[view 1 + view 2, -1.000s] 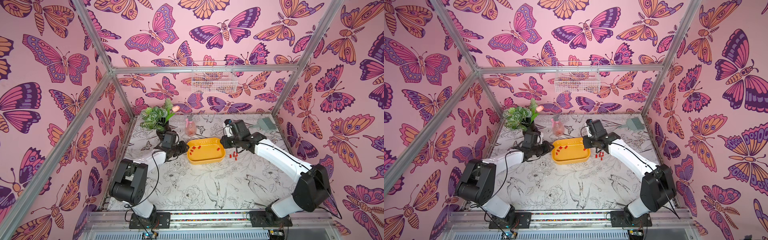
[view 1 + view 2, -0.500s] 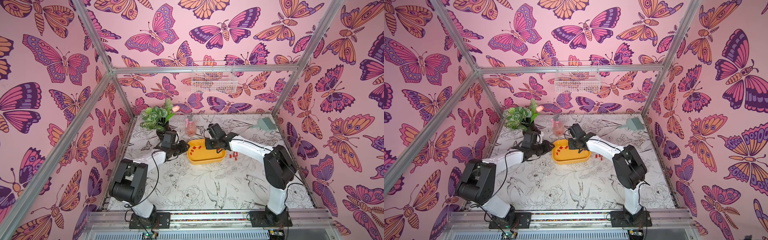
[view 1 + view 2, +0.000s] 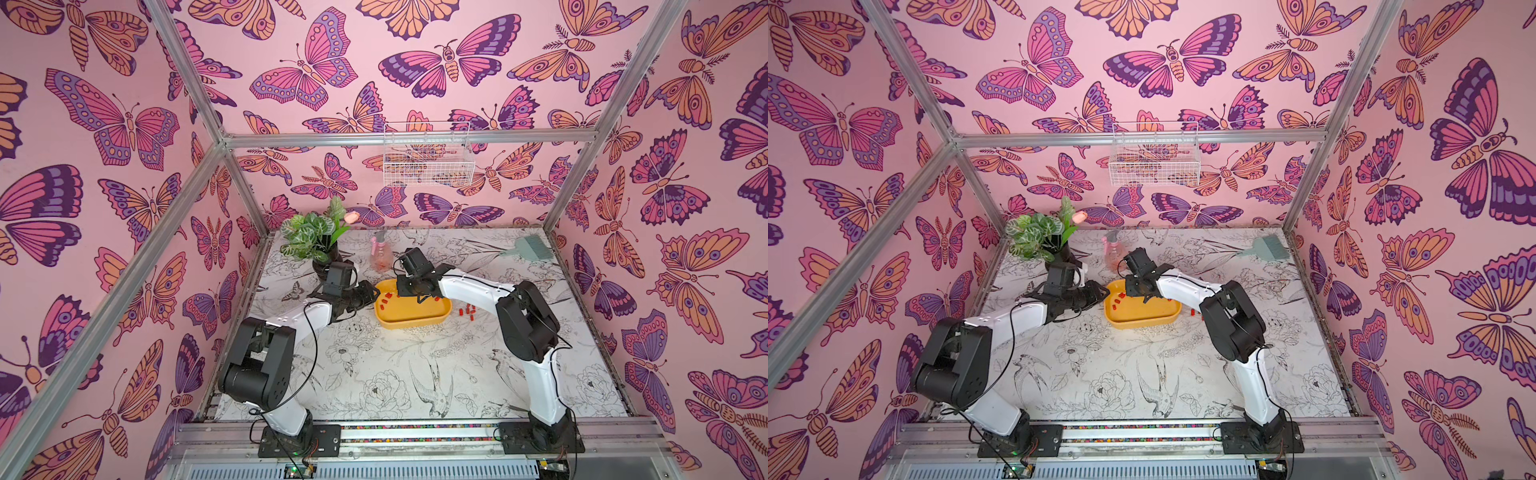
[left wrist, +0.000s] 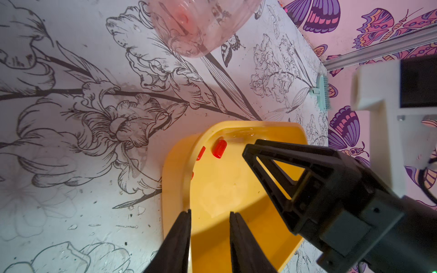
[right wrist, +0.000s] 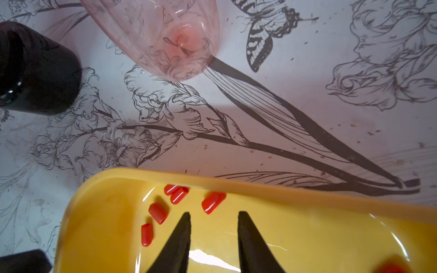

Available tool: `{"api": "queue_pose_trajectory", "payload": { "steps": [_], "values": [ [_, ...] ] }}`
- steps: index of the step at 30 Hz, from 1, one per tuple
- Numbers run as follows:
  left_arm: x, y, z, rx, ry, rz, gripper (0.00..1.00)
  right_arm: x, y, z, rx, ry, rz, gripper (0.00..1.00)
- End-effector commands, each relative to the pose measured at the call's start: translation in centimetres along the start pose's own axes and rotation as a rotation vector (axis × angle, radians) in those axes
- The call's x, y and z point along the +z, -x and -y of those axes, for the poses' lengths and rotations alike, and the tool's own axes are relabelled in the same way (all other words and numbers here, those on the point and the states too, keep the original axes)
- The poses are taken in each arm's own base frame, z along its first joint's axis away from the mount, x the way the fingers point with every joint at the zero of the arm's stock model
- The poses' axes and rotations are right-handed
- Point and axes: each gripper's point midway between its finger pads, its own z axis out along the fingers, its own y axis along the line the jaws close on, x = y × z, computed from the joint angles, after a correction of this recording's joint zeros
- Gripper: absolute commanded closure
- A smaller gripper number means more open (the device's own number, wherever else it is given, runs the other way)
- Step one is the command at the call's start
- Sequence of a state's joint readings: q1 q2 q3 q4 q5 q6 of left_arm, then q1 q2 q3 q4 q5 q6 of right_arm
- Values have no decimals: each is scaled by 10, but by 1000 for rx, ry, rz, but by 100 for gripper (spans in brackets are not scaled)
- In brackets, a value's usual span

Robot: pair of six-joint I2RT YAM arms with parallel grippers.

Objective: Take the screw protection sleeves out of the storage box
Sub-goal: Pick up the screw protection sleeve from the storage box.

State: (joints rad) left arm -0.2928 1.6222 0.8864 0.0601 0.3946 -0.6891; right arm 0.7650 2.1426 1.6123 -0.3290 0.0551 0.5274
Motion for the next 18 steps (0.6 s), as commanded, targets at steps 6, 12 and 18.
{"api": "queue_pose_trajectory", "payload": {
  "steps": [6, 12, 18],
  "values": [
    [-1, 2, 0, -2, -10, 7, 67, 7, -3, -6, 5, -20, -20, 63],
    [-3, 2, -1, -2, -6, 17, 67, 14, -8, -3, -1, -43, -44, 63],
    [-4, 2, -1, -3, -8, 18, 67, 20, -15, 0, 4, -62, -68, 62]
  ]
}}
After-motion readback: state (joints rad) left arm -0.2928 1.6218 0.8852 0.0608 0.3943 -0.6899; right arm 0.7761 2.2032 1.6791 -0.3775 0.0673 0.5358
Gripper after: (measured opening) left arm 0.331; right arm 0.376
